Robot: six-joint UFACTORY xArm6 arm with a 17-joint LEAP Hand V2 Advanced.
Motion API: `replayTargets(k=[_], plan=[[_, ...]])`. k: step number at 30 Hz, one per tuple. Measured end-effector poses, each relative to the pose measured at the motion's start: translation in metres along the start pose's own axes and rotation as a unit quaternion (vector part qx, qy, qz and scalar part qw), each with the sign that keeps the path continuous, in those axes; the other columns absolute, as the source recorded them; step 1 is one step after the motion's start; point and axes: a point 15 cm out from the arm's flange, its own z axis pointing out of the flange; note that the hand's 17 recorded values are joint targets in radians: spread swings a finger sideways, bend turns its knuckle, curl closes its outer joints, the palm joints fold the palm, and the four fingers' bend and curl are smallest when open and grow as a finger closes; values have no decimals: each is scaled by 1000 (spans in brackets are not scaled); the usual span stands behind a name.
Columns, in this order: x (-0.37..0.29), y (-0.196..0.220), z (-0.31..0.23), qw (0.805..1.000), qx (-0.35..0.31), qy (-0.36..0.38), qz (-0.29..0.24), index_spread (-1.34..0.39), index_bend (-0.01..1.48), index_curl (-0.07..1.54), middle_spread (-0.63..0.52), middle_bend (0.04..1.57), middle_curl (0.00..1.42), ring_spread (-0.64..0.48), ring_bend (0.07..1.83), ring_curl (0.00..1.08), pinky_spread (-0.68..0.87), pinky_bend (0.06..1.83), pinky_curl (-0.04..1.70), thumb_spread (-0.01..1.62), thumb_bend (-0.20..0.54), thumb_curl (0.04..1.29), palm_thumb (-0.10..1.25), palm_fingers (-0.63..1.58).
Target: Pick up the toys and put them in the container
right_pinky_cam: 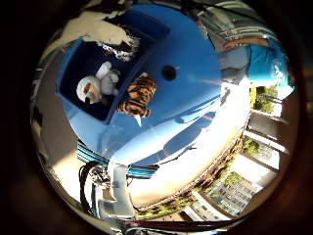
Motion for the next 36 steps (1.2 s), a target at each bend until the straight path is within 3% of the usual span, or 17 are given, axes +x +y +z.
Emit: replayTargets(k=[13,19,26,36], plan=[[140,77,-20,998,-7,17,54,-370,145,329,48,190,363,282,464,296,456,798,272,1088,-32,503,737,29],[163,63,39,996,-57,-20,63,-321,141,285,82,185,354,281,431,295,444,727,243,1117,-41,458,637,-31],[182,35,106,997,-50,-18,58,-300,152,256,81,177,340,273,394,296,429,639,219,1130,-26,430,634,-35],[141,5,145,998,-50,-36,20,-274,147,234,78,173,326,266,361,304,425,604,218,1122,-33,410,639,-9]])
